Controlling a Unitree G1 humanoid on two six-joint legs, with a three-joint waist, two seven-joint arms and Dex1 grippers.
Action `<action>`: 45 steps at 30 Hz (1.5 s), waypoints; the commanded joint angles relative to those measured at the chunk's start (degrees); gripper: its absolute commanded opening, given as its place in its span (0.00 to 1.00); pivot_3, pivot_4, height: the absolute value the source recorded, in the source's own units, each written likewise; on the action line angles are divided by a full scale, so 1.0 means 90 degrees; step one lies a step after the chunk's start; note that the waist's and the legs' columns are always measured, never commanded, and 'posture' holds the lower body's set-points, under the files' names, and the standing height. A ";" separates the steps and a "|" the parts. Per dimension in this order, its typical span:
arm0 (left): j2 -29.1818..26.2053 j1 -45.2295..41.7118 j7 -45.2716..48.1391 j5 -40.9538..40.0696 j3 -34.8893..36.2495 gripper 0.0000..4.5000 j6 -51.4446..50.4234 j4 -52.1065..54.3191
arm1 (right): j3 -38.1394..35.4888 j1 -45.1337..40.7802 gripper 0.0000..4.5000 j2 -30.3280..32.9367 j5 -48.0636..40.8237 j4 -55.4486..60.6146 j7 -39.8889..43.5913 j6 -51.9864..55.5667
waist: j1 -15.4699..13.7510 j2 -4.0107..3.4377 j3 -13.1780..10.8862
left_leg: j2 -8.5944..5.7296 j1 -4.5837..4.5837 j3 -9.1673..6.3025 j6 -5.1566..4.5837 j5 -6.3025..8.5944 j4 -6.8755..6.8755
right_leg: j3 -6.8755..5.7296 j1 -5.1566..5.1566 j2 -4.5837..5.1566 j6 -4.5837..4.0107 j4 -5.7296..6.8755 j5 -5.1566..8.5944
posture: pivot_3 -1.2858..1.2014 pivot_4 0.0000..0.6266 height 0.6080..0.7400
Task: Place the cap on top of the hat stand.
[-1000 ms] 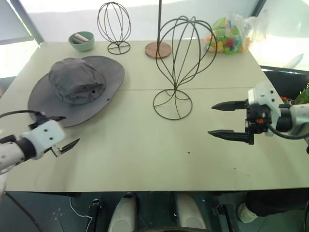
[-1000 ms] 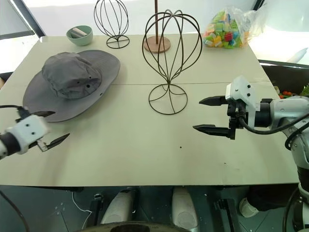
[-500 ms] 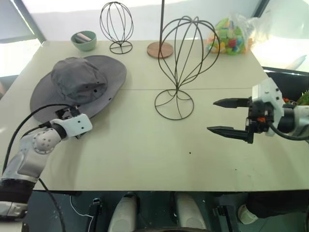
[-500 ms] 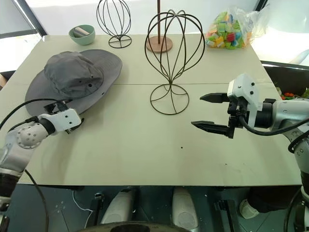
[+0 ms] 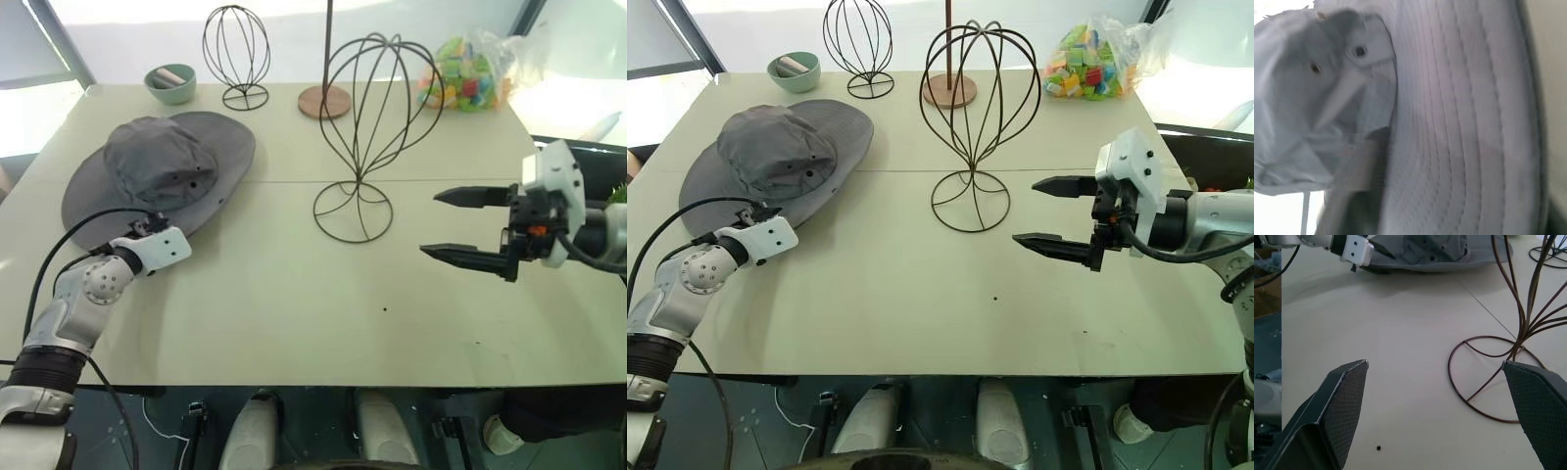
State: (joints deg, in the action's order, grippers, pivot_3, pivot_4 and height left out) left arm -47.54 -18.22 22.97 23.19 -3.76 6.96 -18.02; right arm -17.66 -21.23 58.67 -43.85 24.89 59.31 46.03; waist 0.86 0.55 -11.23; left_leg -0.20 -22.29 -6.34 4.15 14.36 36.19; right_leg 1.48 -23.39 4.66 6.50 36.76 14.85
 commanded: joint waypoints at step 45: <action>0.1809 -0.5883 0.1324 -0.2345 0.0287 0.01 -0.1141 0.1260 | -0.3151 0.0950 1.00 0.0876 -0.0192 -0.0548 -0.0270 0.0156 | -0.0010 0.0028 -0.0017 | -0.0005 -0.0012 -0.0004 0.0002 -0.0001 0.0018 | -0.0001 -0.0011 0.0001 0.0006 0.0025 0.0005 | 0.52 0.24 1.00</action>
State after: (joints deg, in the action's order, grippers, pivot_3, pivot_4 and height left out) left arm -31.13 -70.97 36.47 2.02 -2.21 -6.13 -9.57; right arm -42.96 -12.74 66.41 -45.76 18.97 57.21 47.56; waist 0.77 0.80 -11.38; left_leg -0.25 -22.40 -6.38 4.17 14.34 36.35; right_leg 1.48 -23.49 4.66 6.55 36.99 14.89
